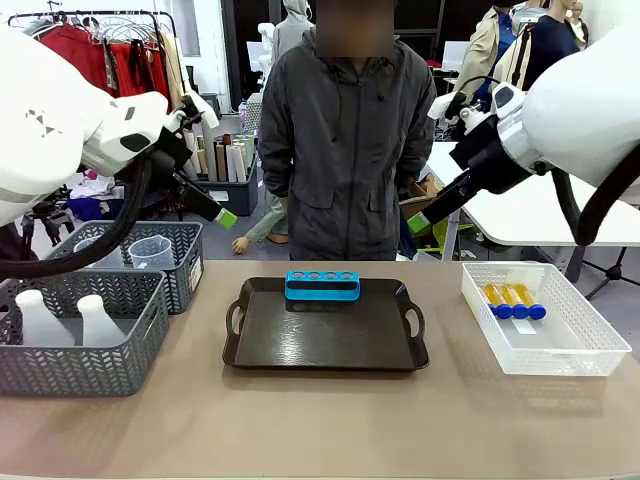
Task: Prepare the laboratory tools.
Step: Pick up one Large Measuring Cup and place it on the Handle tray.
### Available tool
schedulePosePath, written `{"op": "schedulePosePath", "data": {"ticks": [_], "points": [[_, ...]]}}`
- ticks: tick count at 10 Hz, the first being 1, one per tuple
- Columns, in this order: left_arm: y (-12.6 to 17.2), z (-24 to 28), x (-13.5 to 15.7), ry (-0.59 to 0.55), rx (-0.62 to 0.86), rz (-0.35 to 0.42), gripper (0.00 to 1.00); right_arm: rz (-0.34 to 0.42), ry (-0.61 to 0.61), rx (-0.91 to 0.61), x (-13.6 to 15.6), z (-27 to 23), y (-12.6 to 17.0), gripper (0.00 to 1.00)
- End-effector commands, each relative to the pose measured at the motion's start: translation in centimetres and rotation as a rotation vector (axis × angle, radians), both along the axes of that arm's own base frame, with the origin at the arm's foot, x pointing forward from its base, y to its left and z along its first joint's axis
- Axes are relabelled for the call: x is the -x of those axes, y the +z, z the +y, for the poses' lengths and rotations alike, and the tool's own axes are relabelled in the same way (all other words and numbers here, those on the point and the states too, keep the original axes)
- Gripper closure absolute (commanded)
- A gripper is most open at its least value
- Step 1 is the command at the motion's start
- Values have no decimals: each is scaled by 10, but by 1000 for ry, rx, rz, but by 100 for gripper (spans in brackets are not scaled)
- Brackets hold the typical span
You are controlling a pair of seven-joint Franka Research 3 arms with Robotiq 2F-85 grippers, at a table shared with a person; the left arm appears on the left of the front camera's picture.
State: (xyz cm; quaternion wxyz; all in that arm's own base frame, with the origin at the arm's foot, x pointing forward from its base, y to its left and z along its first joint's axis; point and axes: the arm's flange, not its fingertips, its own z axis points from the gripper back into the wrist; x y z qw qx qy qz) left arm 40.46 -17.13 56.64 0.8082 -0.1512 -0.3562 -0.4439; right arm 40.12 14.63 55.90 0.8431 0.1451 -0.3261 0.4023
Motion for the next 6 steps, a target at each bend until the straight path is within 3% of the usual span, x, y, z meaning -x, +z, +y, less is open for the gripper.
{"op": "schedulePosePath", "data": {"ticks": [1,3,4,5,6], "points": [[1,-1,-11,-18,37,-24,0,-29,24,-34,-7,-7,1,0],[5,-2,-15,-9,46,-24,0,-46,3,-34,-12,-9,0,0],[1,-2,-17,5,47,-21,0,-104,-50,-37,-15,-10,-5,0],[9,-3,-8,9,21,-8,0,-12,-12,-14,-3,-5,3,0],[9,-3,-8,9,21,-8,0,-12,-12,-14,-3,-5,3,0]]}}
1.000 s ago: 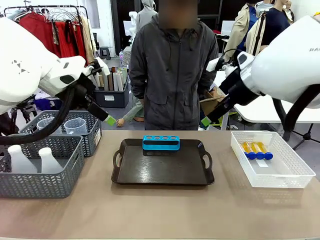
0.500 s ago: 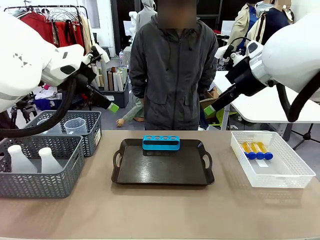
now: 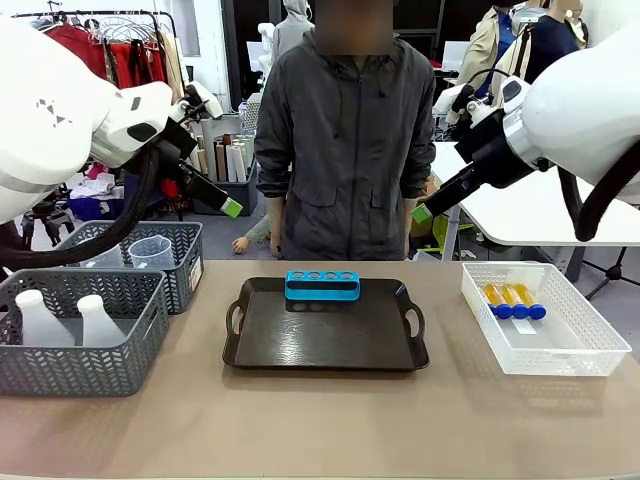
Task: Prepare the laboratory tools.
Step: Pick up one Large Measuring Cup and place it on the Handle tray.
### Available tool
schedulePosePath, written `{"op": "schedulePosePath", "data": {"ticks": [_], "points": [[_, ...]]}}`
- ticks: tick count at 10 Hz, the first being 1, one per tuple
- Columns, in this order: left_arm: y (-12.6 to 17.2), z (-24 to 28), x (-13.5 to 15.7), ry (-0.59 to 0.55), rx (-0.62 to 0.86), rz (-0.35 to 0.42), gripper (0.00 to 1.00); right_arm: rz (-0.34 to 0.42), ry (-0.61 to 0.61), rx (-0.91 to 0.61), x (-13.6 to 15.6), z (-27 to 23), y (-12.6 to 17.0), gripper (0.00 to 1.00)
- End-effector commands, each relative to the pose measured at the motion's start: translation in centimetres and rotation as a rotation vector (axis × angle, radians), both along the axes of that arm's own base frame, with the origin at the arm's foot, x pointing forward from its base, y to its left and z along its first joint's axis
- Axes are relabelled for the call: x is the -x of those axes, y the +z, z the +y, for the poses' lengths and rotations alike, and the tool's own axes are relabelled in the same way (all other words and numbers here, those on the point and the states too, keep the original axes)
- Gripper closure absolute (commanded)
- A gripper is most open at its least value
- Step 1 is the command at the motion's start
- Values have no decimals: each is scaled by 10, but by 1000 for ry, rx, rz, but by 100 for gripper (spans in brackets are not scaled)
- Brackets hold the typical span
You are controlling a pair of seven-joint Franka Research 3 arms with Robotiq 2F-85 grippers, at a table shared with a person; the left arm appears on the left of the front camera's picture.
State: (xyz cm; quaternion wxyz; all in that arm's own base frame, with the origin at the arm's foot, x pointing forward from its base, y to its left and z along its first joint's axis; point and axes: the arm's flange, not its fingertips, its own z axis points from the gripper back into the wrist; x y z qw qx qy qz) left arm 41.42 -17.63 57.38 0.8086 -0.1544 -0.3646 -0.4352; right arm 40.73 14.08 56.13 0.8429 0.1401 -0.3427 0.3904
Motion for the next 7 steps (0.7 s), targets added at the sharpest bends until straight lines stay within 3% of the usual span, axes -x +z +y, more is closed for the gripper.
{"op": "schedulePosePath", "data": {"ticks": [1,6,7], "points": [[1,2,2,-6,2,0,0,16,16,-1,3,1,1,0],[1,-1,1,1,-4,-3,0,16,16,-1,3,1,1,0],[6,3,-3,33,-75,43,0,16,16,-1,3,1,1,0]]}}
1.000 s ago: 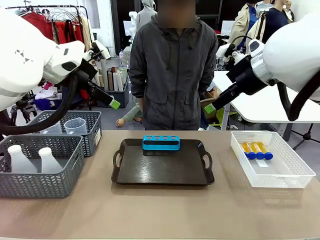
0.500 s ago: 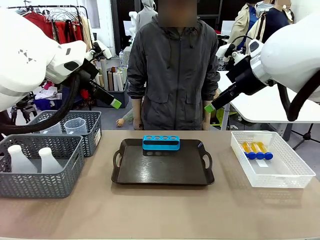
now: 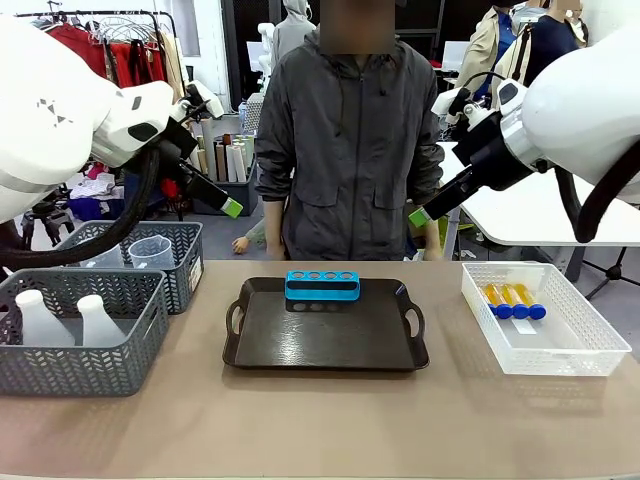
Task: Prepare the laboratory tools.
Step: Pick up one Large Measuring Cup and place it on the Handle tray.
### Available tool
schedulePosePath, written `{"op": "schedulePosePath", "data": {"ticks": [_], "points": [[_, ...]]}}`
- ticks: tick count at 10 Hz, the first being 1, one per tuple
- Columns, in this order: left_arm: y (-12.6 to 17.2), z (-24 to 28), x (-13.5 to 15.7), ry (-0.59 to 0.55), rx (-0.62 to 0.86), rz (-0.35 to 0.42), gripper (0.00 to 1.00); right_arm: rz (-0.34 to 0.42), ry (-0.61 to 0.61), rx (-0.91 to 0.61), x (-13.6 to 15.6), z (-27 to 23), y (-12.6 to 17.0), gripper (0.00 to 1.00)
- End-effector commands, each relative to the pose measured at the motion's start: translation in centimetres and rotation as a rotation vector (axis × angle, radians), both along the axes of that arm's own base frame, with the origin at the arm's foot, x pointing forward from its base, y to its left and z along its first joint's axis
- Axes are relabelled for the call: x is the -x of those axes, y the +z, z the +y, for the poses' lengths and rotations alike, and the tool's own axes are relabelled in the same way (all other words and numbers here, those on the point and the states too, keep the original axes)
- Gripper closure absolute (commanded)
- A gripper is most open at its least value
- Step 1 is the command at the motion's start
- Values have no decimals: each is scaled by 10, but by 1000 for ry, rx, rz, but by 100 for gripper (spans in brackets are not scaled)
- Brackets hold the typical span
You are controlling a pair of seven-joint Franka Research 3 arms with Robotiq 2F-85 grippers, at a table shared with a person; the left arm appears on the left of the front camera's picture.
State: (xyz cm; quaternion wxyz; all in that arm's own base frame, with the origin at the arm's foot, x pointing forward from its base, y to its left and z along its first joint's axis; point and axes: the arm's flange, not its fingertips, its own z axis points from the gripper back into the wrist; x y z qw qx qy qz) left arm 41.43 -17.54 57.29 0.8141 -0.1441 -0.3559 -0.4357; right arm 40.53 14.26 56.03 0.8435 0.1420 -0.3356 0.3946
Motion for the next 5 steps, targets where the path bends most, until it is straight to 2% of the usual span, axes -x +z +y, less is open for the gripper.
{"op": "schedulePosePath", "data": {"ticks": [1,3,5], "points": [[12,8,-8,54,-74,59,0,4,6,-7,1,-1,2,0],[21,16,-14,84,-80,72,0,4,6,-7,1,-1,2,0],[21,40,-39,255,-176,125,0,4,6,-7,1,-1,2,0]]}}
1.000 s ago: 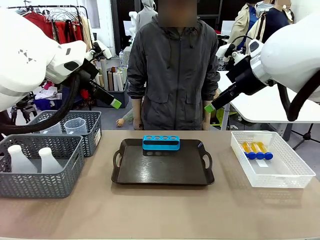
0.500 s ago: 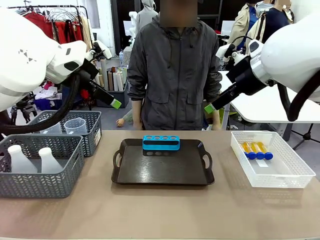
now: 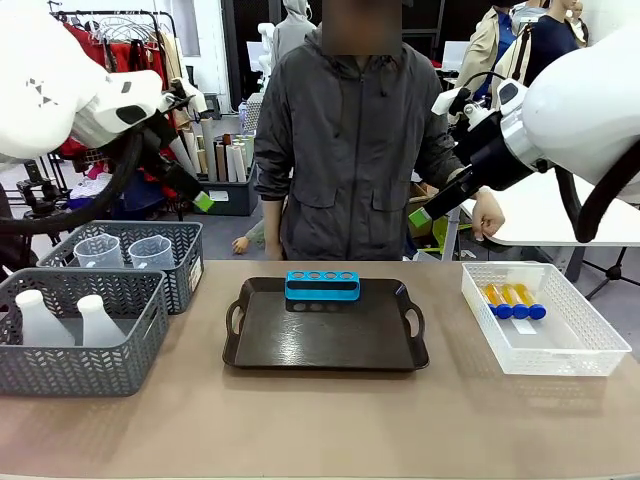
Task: Prepare the laboratory tools.
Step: Pick up one Large Measuring Cup and place it on the Handle tray.
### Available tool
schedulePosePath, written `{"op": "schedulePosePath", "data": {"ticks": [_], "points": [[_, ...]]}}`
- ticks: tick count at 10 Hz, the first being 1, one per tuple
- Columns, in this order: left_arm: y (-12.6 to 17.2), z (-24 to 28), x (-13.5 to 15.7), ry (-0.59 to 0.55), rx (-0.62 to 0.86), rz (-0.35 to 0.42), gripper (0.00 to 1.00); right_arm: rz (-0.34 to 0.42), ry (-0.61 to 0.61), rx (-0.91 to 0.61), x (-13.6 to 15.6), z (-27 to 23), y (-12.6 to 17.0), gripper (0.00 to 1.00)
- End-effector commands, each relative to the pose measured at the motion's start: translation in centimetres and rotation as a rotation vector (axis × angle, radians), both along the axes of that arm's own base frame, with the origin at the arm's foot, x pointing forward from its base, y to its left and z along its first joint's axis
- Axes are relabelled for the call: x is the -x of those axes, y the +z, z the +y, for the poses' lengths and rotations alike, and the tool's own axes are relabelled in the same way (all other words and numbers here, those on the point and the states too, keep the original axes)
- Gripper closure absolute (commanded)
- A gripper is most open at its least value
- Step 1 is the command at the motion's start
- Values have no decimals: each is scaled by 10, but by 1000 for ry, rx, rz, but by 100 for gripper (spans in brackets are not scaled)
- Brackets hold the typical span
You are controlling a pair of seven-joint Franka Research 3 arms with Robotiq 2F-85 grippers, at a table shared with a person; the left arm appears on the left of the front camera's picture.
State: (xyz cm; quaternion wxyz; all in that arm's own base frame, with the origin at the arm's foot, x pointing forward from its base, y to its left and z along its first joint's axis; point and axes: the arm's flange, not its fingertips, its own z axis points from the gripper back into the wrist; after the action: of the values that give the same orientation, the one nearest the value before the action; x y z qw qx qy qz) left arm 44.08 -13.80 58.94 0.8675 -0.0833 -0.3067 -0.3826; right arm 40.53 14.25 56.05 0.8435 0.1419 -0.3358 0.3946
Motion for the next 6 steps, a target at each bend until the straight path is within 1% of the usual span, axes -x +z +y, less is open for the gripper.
{"op": "schedulePosePath", "data": {"ticks": [1,3,6], "points": [[0,19,-28,143,-69,79,0,4,7,-7,1,-1,2,0],[-4,38,-52,218,-83,116,0,4,7,-7,1,-1,2,0],[-24,54,-81,329,-127,171,0,4,7,-7,1,-1,2,0]]}}
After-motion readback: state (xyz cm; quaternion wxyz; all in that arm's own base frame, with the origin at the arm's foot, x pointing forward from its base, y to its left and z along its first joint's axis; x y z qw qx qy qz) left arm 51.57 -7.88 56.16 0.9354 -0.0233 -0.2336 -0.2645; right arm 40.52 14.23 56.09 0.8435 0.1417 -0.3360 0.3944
